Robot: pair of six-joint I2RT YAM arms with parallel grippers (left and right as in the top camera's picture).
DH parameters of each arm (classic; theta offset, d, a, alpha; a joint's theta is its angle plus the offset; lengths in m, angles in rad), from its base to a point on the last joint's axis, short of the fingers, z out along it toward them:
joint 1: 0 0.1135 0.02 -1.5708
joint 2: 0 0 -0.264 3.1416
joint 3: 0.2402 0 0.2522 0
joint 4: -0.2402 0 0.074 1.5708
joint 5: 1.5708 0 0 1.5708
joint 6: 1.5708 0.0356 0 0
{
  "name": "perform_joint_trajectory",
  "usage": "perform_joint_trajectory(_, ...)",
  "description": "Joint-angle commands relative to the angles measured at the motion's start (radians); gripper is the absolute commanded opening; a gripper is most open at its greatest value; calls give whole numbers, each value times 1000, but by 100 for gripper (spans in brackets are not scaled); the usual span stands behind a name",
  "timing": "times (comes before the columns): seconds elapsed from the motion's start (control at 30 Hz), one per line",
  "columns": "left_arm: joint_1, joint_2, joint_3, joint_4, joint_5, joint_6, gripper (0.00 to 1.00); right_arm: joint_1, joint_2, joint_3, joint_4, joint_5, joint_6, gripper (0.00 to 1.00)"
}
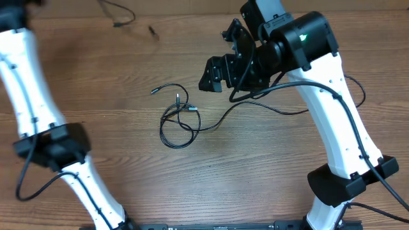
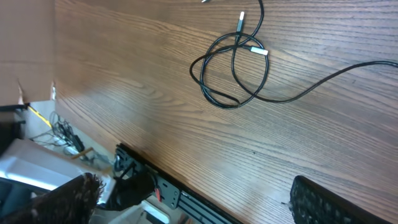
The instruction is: Untangle cables
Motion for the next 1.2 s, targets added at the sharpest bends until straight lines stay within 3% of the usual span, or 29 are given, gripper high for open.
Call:
perform_joint_trajectory(0.0,124,2,6,-151,-100,312,69,28,-26,1,2,48,-8,98)
perform_joint_trajectory(0.03,152,7,6,-199,-126,333,90,32,-26,1,2,55,-8,99)
perform_joint_trajectory(0.07,177,10,6,-237,-141,356,100,35,-26,0,2,57,-8,99)
perform_joint_trajectory(0.3,269,29,-11,-389,-124,418,96,42,-26,0,2,68,-8,100)
perform_joint_trajectory(0.4,249,29,-48,-394,-79,467,93,42,-26,0,2,110,-8,100)
perform_joint_trajectory(0.57,158,32,-140,-363,-78,536,95,42,-25,0,2,176,-8,100)
perform_joint_trajectory(0.63,108,39,-175,-346,-111,567,100,42,-25,0,2,206,-8,100)
perform_joint_trajectory(0.9,-61,68,-308,-254,-481,642,100,-17,-25,0,2,425,-9,100)
perform_joint_trajectory(1.17,-89,199,-314,-164,-514,645,100,-127,-25,0,2,594,-8,100)
